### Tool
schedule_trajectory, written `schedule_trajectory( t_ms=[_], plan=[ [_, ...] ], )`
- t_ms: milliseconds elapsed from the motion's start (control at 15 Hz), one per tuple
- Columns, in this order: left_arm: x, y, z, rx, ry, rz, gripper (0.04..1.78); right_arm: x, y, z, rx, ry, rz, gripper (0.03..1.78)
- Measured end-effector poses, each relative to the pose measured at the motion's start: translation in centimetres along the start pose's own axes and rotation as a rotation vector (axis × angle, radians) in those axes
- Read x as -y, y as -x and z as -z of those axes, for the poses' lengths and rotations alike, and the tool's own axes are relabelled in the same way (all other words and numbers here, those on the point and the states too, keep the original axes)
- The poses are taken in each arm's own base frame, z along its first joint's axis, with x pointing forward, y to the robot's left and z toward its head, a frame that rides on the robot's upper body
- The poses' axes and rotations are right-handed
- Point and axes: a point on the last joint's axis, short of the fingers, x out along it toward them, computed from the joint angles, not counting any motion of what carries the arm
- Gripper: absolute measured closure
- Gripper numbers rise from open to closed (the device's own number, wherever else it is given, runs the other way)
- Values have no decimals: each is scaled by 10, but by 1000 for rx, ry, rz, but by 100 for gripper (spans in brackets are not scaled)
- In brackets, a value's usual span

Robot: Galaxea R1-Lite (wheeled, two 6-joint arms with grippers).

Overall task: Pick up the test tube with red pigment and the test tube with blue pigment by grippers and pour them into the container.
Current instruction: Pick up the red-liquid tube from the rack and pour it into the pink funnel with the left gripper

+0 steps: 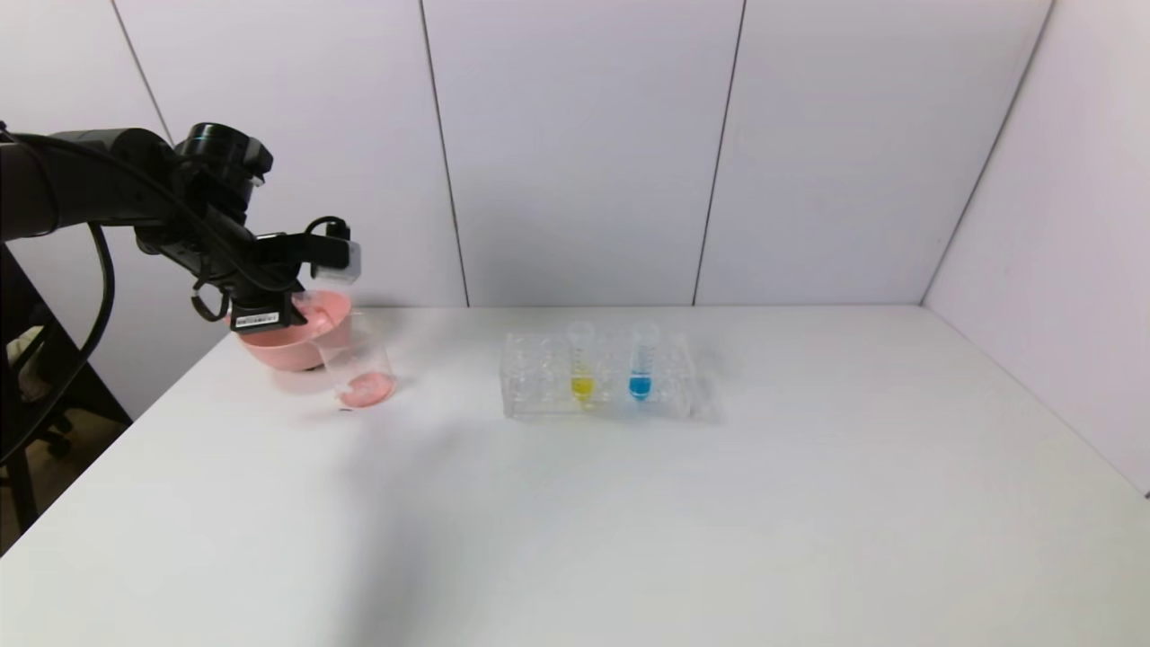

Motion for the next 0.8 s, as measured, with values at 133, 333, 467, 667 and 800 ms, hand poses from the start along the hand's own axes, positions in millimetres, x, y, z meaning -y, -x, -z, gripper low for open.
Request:
schedule_trajectory(
  t_ms=[133, 333, 467, 667, 800],
  plan=[
    [0, 0, -1, 1, -2, -1, 137, 0, 0, 0, 0, 0, 0, 4],
    [0, 0, -2, -30, -7, -8, 137, 0, 0, 0, 0, 0, 0, 4],
    [1, 1, -5, -36, -14, -11, 137, 0, 0, 0, 0, 0, 0, 4],
    [2, 1, -6, -37, -17, -3, 137, 0, 0, 0, 0, 0, 0, 4],
    [2, 1, -6, -37, -18, -1, 137, 0, 0, 0, 0, 0, 0, 4]
  ],
)
